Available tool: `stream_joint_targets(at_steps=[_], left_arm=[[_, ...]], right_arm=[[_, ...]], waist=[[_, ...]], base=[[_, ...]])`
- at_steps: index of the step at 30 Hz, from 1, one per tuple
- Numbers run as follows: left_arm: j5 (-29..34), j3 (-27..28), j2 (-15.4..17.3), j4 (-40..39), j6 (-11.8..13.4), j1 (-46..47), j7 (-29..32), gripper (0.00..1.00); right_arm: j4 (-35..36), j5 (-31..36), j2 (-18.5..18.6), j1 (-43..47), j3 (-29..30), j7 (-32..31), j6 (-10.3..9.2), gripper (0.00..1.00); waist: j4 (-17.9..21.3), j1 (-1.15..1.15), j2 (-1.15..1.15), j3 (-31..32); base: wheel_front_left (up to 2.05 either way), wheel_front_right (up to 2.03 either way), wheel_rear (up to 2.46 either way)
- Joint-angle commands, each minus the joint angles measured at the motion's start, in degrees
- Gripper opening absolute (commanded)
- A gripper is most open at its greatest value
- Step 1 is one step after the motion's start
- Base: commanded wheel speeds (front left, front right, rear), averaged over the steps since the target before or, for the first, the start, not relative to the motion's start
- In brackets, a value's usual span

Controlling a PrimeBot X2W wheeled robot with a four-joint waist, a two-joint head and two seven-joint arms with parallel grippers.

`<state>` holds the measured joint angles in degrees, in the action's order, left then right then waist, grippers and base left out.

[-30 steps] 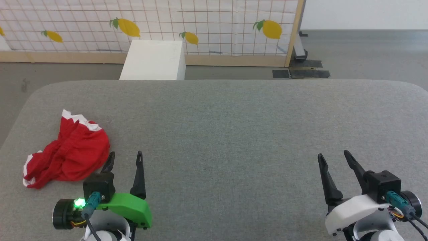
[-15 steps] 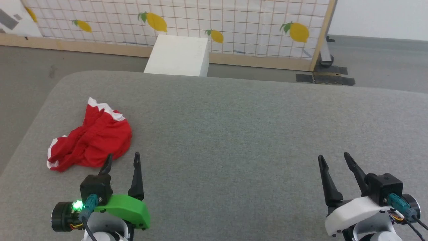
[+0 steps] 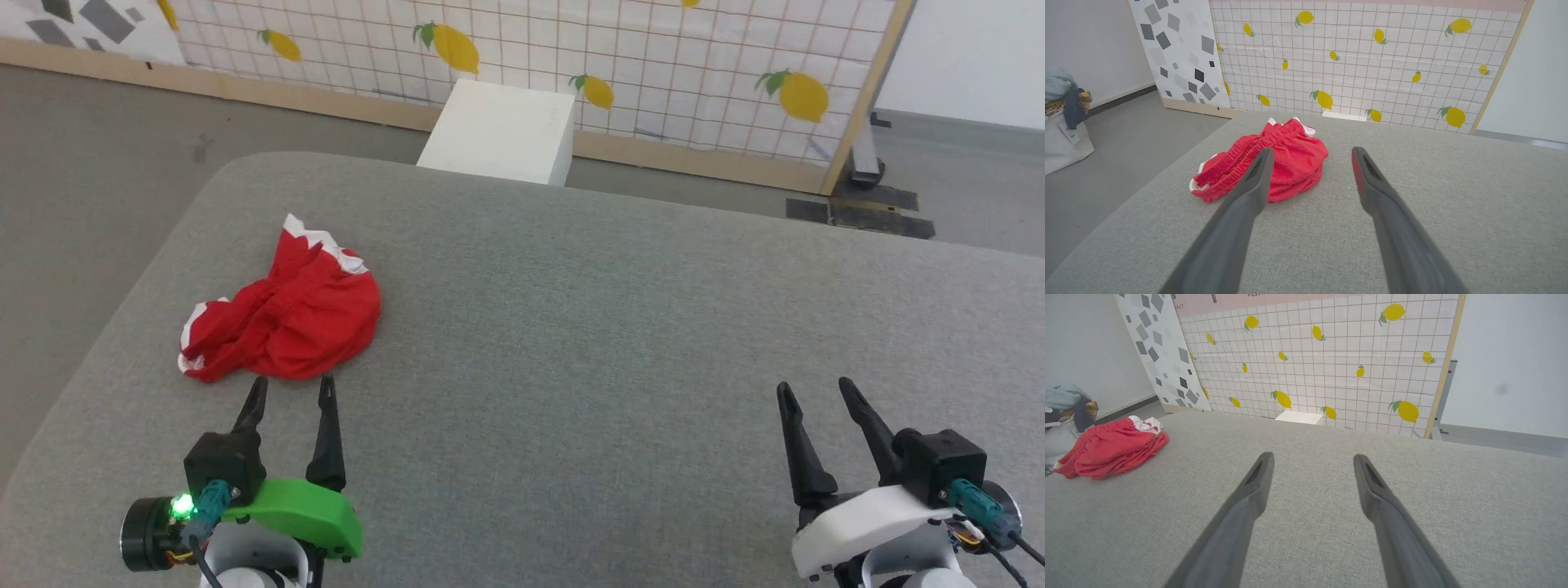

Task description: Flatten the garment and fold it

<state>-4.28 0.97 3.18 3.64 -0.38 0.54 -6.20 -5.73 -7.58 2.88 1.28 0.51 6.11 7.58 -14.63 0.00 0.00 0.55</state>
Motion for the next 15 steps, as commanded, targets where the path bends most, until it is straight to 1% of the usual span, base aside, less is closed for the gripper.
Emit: stream_joint_targets(at_steps=[1,15], left_arm=[[-0.3,0.1,-0.1,0.4,0.3,-0.9,-0.6,1.0],[-1.2,0.5,-0.2,1.3,0.5,-1.3,-2.3,1.0]], right_arm=[[-0.4,-0.6,0.0,0.6,0.0,0.6,-0.04,1.0],[-2.1,-2.4,0.0,0.7,-0.3,2.3,-0.05,1.0]], waist=[[-1.1,0.0,0.0,-0.1],[-6.0,0.0,0.0,0.2]], base=[[0.0,0.0,0.0],[0.0,0.0,0.0]])
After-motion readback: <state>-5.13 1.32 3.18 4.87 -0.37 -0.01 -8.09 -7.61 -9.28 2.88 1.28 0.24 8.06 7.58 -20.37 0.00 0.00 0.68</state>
